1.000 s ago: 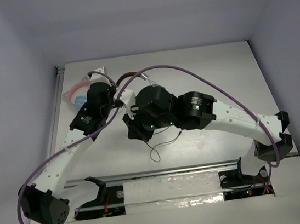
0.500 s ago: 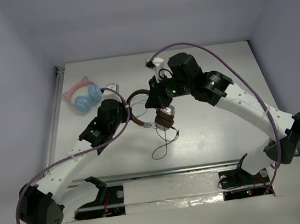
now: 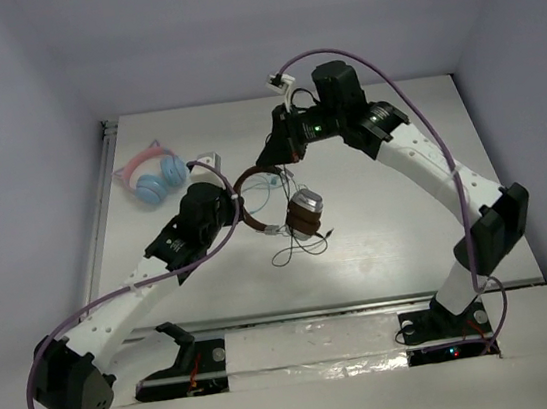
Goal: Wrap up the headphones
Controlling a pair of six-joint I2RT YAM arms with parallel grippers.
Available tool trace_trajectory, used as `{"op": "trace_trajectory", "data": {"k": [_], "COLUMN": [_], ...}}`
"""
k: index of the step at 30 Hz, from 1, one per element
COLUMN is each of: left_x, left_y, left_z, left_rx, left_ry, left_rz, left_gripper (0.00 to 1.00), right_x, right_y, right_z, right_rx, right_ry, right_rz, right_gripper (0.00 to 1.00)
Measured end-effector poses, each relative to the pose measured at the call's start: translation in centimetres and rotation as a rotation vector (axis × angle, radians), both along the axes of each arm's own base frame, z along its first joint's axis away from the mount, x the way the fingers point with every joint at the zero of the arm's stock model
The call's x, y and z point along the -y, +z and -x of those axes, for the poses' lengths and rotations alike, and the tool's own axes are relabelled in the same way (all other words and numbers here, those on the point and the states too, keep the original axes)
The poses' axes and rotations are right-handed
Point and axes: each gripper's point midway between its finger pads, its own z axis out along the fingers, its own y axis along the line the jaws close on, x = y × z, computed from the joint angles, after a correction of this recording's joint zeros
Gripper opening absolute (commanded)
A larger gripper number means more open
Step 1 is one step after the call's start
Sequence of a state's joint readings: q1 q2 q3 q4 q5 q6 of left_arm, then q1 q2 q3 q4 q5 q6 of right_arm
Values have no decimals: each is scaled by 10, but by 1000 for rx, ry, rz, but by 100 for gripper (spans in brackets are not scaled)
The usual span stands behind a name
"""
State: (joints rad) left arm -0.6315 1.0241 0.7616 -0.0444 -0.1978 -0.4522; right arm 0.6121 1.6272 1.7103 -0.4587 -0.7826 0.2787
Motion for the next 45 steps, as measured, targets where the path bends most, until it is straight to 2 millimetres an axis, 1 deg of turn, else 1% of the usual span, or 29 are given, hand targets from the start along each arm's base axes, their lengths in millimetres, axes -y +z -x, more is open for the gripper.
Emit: {"op": "trace_trajectory", "data": {"k": [4,7,10,12,15,18,21,22,24,25,27,28,30,32,34,35,36,37,39,40,41,43,44,45], "left_x": [4,6,4,-1,-12,-24,-36,-40,-45,-46,-49,-50,-52,-54,-55,-56,-58,-59,-62,-64,-66,-72,-75,-78], "left_y": [-9,-11,-12,-12,-8,1,9,11,10,8,4,2,1,-1,-2,-4,-6,-8,-13,-14,-14,-11,-8,0], "left_z": [2,3,4,6,8,9,10,11,13,15,18,19,21,22,21,20,19,18,17,16,16,13,12,8], "left_rx": [-23,-29,-31,-38,-48,-48,-47,-47,-51,-58,-71,-74,-78,-79,-79,-82,-88,-93,-106,-108,-108,-107,-106,-96], "left_ry": [-22,-29,-23,-10,25,60,87,93,84,76,59,50,34,25,27,30,35,42,56,65,75,102,114,133], "left_rz": [-21,-26,-32,-46,-81,-131,-188,-212,-250,-266,-299,-317,-344,-362,-381,-391,-403,-415,-439,-448,-455,-461,-462,-452], "left_gripper": [0,0,0,0,0,0,0,0,0,0,0,0,0,0,0,0,0,0,0,0,0,0,0,0], "right_x": [-19,-27,-29,-27,-13,19,48,53,57,58,62,64,70,76,81,84,85,87,90,93,95,101,104,107], "right_y": [-9,-18,-29,-30,-27,-29,-16,-9,4,11,22,24,22,13,-1,-7,-10,-12,-5,6,14,38,47,56], "right_z": [-7,-12,-18,-25,-42,-53,-54,-51,-41,-35,-21,-14,-9,-8,-4,0,5,12,24,33,40,58,67,75], "right_rx": [-20,-44,-82,-105,-140,-208,-258,-266,-273,-291,-319,-379,-510,-622,-704,-724,-732,-710,-613,-525,-454,-291,-220,-142], "right_ry": [109,151,155,141,91,9,-42,-43,-21,-4,40,59,66,53,36,31,33,40,59,64,70,77,80,78], "right_rz": [1,5,8,-12,-75,-158,-278,-315,-389,-424,-495,-520,-552,-566,-565,-560,-553,-544,-534,-532,-532,-536,-535,-532], "right_gripper": [0,0,0,0,0,2,5,6,8,15,22,26,30,29,25,19,17,15,7,2,1,0,0,0]}}
